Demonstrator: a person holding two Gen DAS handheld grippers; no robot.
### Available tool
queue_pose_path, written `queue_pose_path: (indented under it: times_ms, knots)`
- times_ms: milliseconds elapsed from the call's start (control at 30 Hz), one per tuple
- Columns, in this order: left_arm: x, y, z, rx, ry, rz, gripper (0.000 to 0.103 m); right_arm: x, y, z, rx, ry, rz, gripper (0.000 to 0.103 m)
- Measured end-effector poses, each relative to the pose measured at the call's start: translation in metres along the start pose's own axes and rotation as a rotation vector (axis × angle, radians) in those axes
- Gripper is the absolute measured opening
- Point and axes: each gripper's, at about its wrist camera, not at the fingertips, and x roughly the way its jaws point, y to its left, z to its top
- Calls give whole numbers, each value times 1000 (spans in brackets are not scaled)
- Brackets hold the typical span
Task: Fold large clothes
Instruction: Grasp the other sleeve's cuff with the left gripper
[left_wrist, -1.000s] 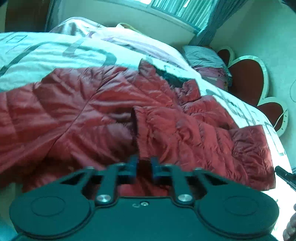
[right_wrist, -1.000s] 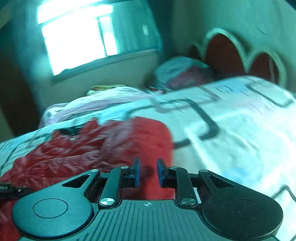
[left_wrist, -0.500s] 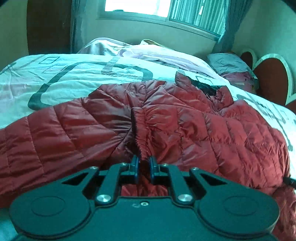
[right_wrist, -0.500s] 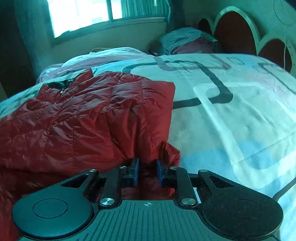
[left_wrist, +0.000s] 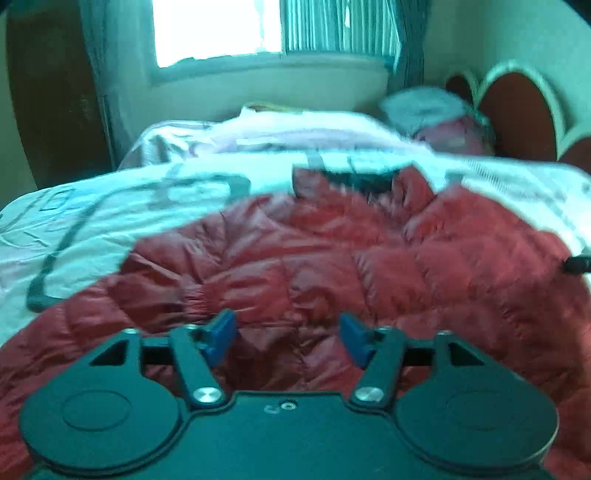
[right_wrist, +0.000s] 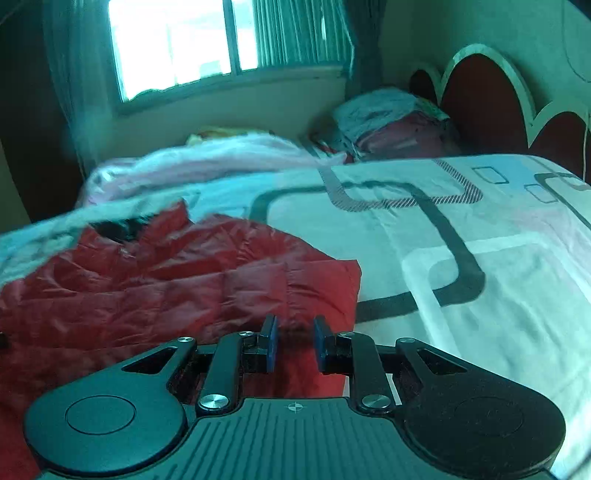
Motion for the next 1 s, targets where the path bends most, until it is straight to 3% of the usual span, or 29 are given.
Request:
queue_pose_path:
  times_ms: [67, 200, 267, 333, 400, 467, 533, 567, 600, 633, 667, 733, 800, 867, 1000]
  knots:
    - [16, -3, -9, 10, 36, -14, 67, 23, -5, -6, -19, 68, -29, 20]
    - [1, -2, -11, -1, 4, 3, 61, 15, -3, -7, -56, 50, -42, 20]
    - [-20, 1, -15, -35, -50, -3, 68, -8, -2, -6, -42, -8, -12, 20]
    - [-23, 1, -22, -53, -37, 2, 73, -26, 3, -14, -54, -30, 3, 21]
    - [-8, -2, -30, -46, 35, 8, 75, -23, 7, -27, -59, 28, 19, 21]
    - [-3, -3, -30, -44, 34, 8, 76, -11, 15, -41, -106, 71, -6, 20]
    - [-11, 0, -27, -52, 34, 11, 77, -15, 24, -34, -139, 85, -35, 21]
    - [-18, 4, -27, -66, 11, 15, 80, -19, 26, -29, -134, 78, -36, 27]
    - [-27, 9, -30, -87, -16, 25, 89, -25, 26, -26, -121, 51, -34, 60]
    - [-37, 16, -34, -113, -34, 45, 93, -31, 27, -26, -115, 14, -33, 78]
    - [-45, 26, -38, -147, -42, 62, 92, -40, 29, -26, -119, -13, -14, 86]
    - [-67, 56, -55, -258, -48, 90, 86, -52, 32, -28, -126, -28, 4, 84]
    - [-87, 90, -78, -385, -44, 125, 64, -63, 34, -34, -112, -31, 15, 56]
    - [-111, 124, -105, -487, -45, 187, 54, -69, 36, -38, -67, -25, 33, 40]
    - [-152, 187, -155, -690, -44, 315, 53, -75, 45, -47, -55, 8, 47, 37]
